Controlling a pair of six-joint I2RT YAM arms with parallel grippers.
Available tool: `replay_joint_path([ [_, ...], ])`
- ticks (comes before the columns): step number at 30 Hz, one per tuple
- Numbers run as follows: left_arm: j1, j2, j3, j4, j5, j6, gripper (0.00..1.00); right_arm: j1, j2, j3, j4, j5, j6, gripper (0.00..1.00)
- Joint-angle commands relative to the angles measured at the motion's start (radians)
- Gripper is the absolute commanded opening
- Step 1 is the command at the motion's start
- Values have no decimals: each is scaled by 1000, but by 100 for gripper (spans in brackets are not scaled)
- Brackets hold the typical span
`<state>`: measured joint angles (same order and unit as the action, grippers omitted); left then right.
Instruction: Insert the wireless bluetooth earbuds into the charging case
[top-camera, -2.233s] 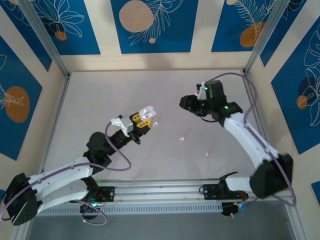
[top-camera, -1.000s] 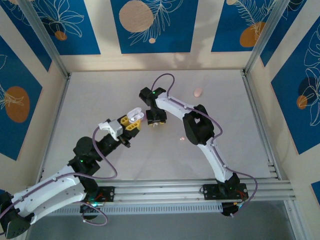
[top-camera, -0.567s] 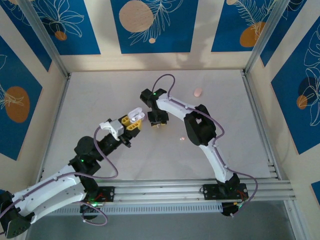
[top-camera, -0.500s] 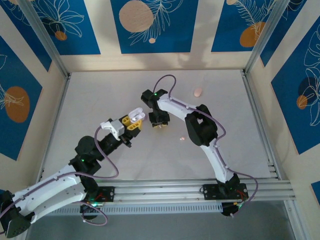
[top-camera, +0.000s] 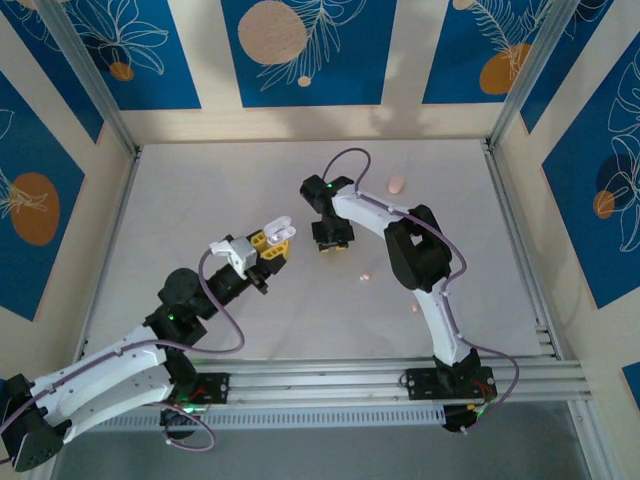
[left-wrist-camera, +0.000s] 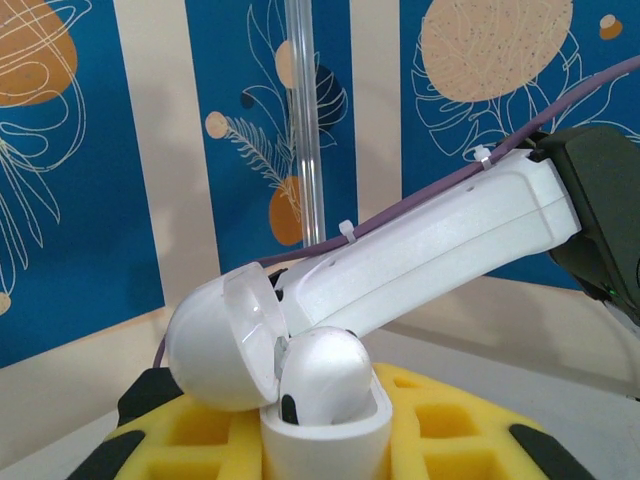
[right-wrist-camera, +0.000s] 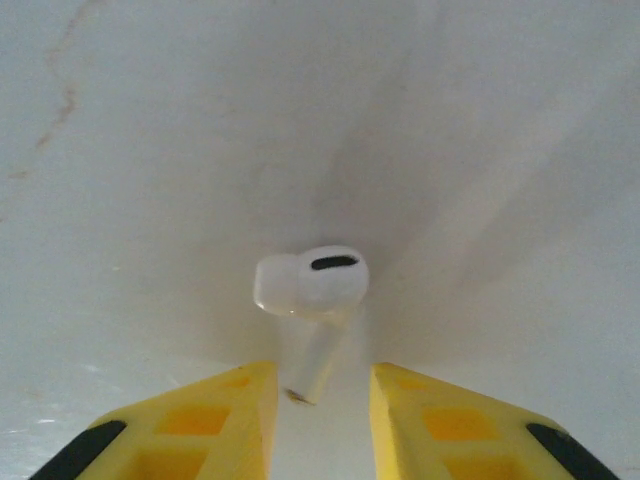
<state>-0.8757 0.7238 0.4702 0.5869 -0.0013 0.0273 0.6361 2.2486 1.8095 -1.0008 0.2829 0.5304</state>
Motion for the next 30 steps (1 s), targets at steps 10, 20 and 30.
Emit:
replay_joint_path([
  [10, -11, 4, 39, 48, 12, -15, 22, -29, -44, 52, 2, -74, -25, 48],
  [20, -11, -9, 31, 46, 6, -13, 22, -52, 30, 125, -34, -80, 18, 48],
  [30, -11, -17, 27, 43, 3, -13, 22, -33, 107, 216, -94, -26, -57, 45],
])
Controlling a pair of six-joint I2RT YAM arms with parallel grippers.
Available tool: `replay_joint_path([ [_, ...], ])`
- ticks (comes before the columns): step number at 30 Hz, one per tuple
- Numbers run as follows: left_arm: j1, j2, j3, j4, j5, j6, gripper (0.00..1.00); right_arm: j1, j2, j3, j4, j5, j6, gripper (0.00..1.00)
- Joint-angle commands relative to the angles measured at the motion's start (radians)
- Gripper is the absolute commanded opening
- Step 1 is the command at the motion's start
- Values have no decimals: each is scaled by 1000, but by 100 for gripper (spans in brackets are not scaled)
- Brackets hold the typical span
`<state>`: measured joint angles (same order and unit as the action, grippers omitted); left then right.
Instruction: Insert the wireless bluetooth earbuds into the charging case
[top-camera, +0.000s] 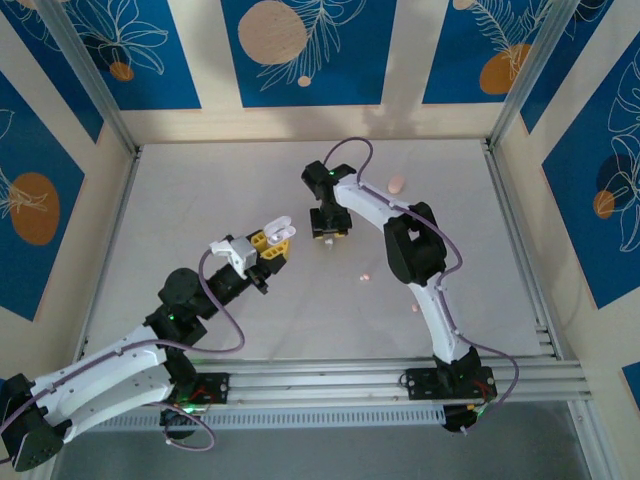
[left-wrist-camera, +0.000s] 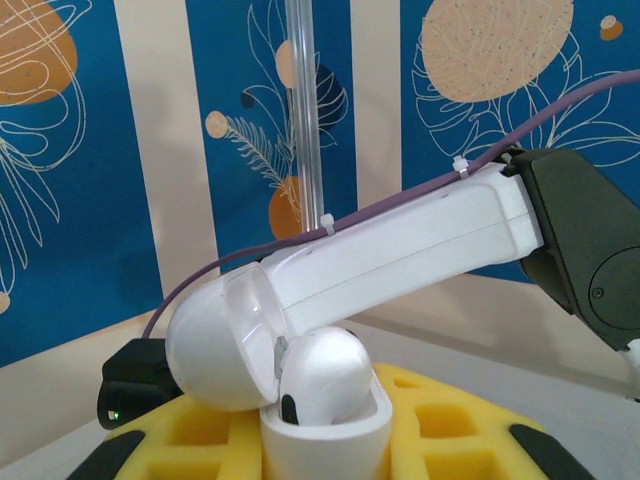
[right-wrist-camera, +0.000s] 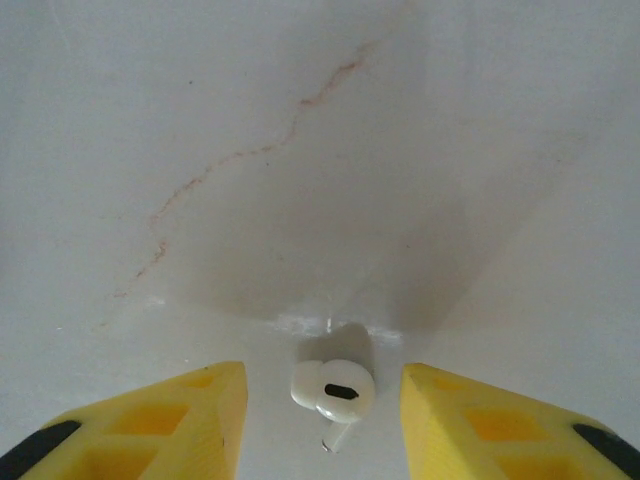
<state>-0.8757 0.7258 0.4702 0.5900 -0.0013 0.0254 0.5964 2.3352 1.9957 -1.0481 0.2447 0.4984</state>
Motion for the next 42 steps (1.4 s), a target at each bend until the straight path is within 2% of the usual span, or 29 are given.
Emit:
replay_joint_path([
  [1, -11, -19, 27, 39, 3, -12, 22, 6, 23, 31, -47, 16, -27, 45],
  [16, -12, -14, 29, 41, 4, -12, 22, 3, 68, 62, -64, -15, -35, 35],
  [38, -12, -2, 41, 34, 12, -15, 22, 11, 64, 48, -100, -45, -37, 32],
  [42, -11, 6, 44, 37, 15, -18, 22, 6, 63, 37, -92, -46, -35, 29],
])
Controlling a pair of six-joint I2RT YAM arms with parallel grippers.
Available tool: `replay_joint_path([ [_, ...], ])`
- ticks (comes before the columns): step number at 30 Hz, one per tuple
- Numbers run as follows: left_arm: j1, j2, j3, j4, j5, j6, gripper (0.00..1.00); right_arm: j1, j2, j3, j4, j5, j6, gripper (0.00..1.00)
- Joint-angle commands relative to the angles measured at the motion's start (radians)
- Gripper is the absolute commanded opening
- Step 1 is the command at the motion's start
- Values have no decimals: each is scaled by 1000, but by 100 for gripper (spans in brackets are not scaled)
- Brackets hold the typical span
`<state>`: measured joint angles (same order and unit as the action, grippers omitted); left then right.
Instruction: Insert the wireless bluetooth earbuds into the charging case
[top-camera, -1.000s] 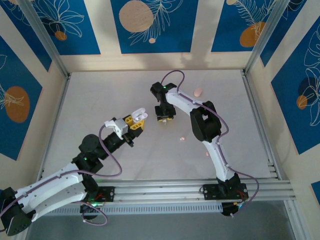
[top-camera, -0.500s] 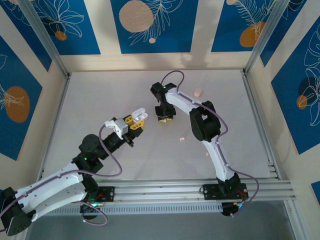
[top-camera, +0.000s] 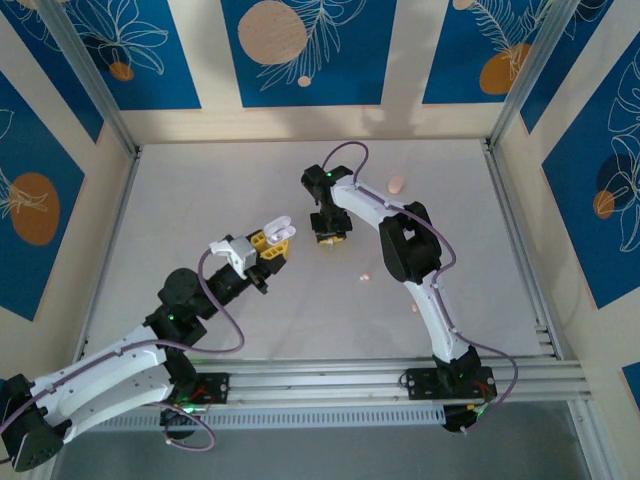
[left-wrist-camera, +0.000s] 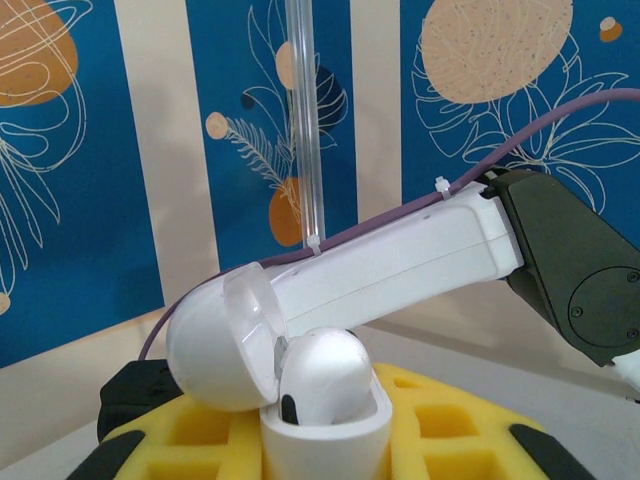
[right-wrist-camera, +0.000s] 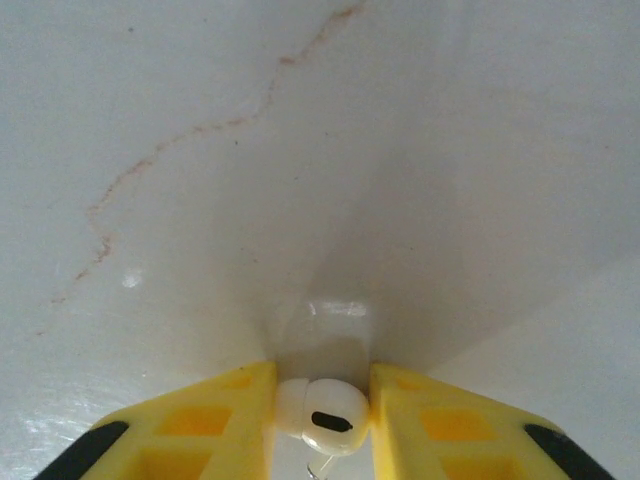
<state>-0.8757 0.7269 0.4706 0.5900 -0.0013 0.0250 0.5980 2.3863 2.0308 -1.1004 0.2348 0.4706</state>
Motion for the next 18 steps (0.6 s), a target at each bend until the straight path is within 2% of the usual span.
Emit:
replay_joint_path([
  [1, -11, 7, 45, 37, 17, -17, 22, 6, 7, -2, -38, -34, -6, 29],
  [5, -12, 17, 45, 33, 12, -17, 22, 11, -57, -42, -1, -21, -3, 28],
  [10, -11, 36, 33, 41, -1, -19, 22, 11, -233, -135, 74, -5, 10, 28],
  [18, -11, 88, 34, 67, 17, -31, 22, 11, -686, -379, 265, 10, 21, 28],
])
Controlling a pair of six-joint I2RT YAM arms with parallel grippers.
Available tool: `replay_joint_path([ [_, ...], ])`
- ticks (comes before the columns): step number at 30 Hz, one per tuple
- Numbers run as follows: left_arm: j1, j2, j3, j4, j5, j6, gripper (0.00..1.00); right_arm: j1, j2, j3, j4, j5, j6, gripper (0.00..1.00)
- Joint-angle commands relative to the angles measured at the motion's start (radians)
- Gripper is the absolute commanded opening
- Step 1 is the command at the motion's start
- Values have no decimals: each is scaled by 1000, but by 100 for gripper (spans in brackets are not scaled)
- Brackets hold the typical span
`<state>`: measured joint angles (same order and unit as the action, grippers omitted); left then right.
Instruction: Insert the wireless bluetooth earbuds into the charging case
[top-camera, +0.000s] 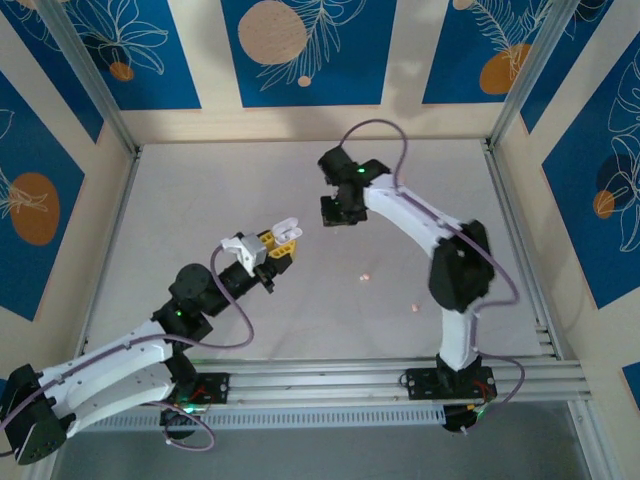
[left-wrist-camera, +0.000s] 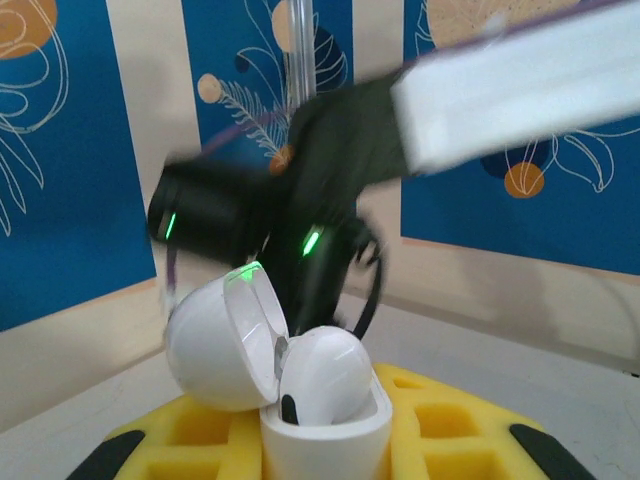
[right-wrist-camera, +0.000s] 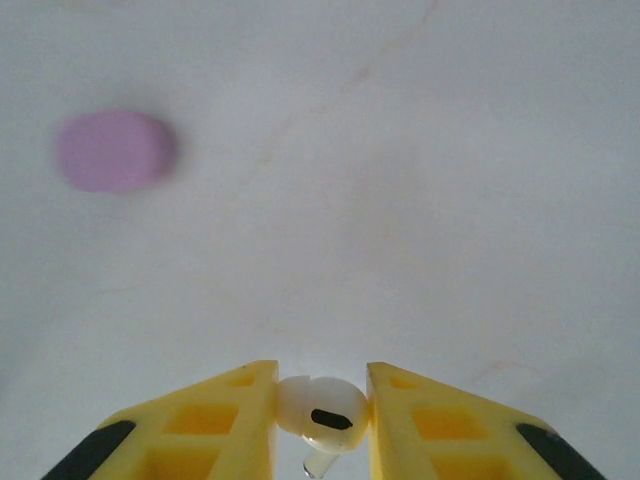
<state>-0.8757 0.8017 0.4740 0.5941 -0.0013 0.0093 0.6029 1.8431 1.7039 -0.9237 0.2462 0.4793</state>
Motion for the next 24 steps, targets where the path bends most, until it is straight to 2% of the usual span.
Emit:
replay_joint_path([
  [1, -11, 24, 32, 70, 23, -18, 22, 6, -190, -74, 109, -6, 9, 28],
  [5, -11, 81, 46, 108, 55, -37, 22, 21, -353, -122, 158, -24, -10, 28],
  [11, -11, 165, 73, 164, 86, -77, 22, 93, -474, -134, 196, -30, -71, 28],
  [24, -11, 229, 101, 208, 78, -115, 22, 179, -585, -274, 353, -79, -133, 29],
])
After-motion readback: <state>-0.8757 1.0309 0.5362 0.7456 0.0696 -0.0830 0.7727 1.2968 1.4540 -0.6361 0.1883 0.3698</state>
